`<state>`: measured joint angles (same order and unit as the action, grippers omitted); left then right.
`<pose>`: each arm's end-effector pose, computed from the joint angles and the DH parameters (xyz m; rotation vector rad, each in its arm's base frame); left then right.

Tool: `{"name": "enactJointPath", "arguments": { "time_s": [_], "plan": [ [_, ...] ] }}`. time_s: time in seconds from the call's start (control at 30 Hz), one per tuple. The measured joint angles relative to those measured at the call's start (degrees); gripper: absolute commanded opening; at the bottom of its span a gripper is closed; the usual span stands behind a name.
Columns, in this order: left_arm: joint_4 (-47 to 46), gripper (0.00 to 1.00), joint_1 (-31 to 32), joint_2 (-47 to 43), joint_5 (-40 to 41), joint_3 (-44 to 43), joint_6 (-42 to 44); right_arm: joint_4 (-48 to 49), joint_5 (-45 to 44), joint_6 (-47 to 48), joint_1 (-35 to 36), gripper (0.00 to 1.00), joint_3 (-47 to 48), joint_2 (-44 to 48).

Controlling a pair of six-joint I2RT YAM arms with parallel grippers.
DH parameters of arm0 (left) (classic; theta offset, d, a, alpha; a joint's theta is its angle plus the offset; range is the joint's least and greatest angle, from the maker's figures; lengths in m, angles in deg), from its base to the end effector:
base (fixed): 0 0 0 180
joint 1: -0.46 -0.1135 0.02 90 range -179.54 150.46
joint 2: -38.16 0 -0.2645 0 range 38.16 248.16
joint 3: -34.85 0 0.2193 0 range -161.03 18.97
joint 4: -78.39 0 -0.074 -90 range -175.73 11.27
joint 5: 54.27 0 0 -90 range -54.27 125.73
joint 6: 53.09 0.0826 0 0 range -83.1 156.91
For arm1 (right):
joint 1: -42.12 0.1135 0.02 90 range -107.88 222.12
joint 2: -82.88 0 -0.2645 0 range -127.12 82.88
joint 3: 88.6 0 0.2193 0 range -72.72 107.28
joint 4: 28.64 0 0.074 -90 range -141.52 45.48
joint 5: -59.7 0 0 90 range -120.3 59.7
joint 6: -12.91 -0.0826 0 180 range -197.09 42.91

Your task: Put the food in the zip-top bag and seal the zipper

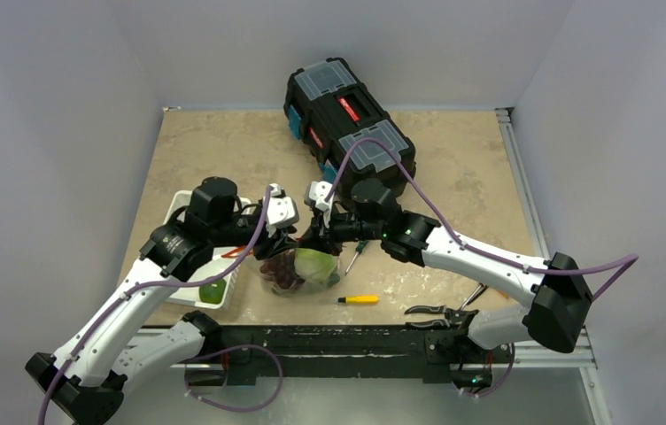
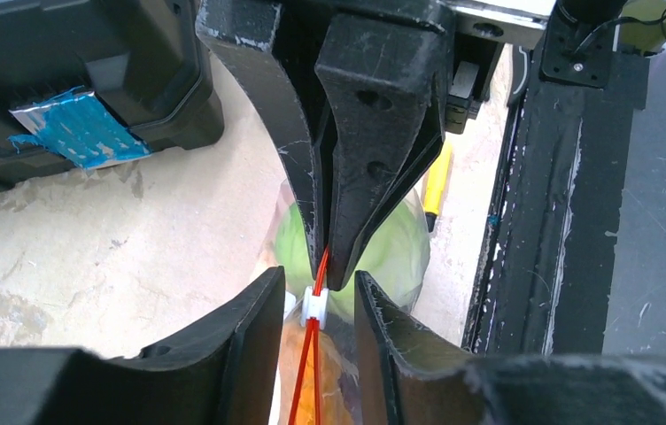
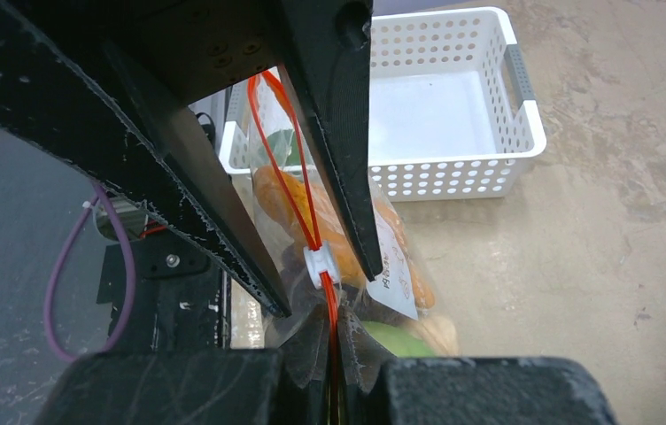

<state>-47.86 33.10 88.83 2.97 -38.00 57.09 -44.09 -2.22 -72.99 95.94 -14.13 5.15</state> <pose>0.1255 -0.1335 0.3258 1.2319 1.7116 -0.7343 0.1586 0.2827 0.3124 -1.2610 1.5502 1.0393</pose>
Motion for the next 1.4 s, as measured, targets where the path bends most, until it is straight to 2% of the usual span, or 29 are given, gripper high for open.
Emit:
{"name": "enactJointPath", "arguments": {
  "time_s": [0.17, 0.37, 0.6, 0.77, 1.07, 1.4],
  "plan": [
    [0.0, 0.20, 0.0, 0.0, 0.0, 0.3, 0.4, 0.0, 0.0, 0.0, 0.0, 0.00, 0.0, 0.0],
    [0.1, 0.00, 0.0, 0.0, -0.1, 0.4, 0.5, 0.0, 0.1, 0.0, 0.0, 0.00, 0.0, 0.0],
    [0.7, 0.00, 0.0, -1.6, 1.7, 0.4, 0.4, 1.0, -1.0, -1.2, 0.1, 0.00, -0.2, 0.3],
    [2.1, 0.00, 0.0, -5.5, 5.0, 0.4, 0.5, 5.7, -5.5, -4.6, 0.3, 0.00, -3.9, 4.1],
    [9.0, 0.00, 0.0, -12.8, 11.3, 0.6, 0.4, 8.7, -14.1, -6.6, 0.5, 0.00, -5.9, 5.8],
    [16.5, 0.00, 0.0, -18.6, 14.5, 0.6, 0.4, 8.9, -21.4, -6.0, 0.4, 0.00, -5.9, 5.8]
  ]
}}
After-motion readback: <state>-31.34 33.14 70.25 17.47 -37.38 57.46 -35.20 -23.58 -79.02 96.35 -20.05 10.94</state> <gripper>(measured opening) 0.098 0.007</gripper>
